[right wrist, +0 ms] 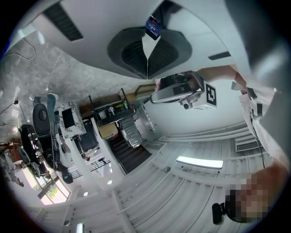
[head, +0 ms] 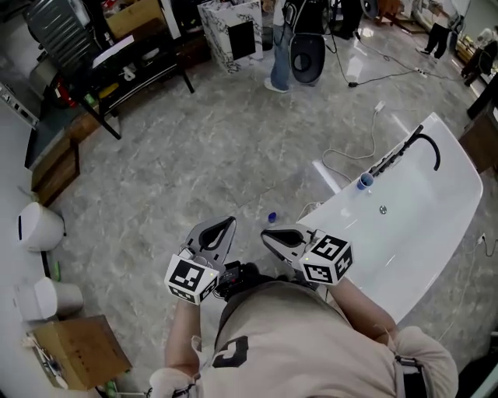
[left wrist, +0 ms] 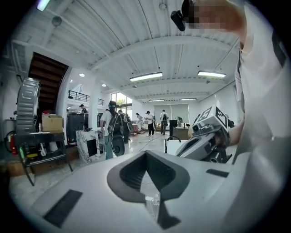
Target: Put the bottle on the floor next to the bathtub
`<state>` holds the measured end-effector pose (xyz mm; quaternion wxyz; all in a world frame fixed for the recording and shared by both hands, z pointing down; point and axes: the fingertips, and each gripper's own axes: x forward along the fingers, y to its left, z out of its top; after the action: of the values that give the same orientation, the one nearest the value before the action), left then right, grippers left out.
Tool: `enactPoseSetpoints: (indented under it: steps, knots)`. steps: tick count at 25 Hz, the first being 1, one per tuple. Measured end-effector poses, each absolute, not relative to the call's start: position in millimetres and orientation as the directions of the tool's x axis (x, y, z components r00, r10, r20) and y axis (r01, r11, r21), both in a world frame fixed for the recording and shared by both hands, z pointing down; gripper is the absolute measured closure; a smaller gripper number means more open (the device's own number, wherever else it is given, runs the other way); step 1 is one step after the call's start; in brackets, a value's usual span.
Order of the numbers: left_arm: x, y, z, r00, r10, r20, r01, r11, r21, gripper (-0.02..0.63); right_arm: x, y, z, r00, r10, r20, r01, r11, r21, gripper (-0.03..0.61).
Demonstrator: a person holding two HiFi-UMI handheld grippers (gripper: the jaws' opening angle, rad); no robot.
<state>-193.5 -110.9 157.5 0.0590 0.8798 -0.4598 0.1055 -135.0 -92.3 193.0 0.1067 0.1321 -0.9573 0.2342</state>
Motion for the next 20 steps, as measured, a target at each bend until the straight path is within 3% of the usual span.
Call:
enactPoseSetpoints:
  steps: [14,20]
  knots:
    - [-220,-46,162,0.402,-0.855,0.326,-0.904,-0.427,-0.005,0.558,-160,-28,189,-0.975,0.021,0.221,-0.086,0.883,-0.461,0.551]
    - [-239,-29,155,0.388,-0.866,0.316,-0.912,-0.411,-0.007,0.558,-178,-12,188,-0.979,0.027,0.201,-0.073,0.876,-0.477,0.549]
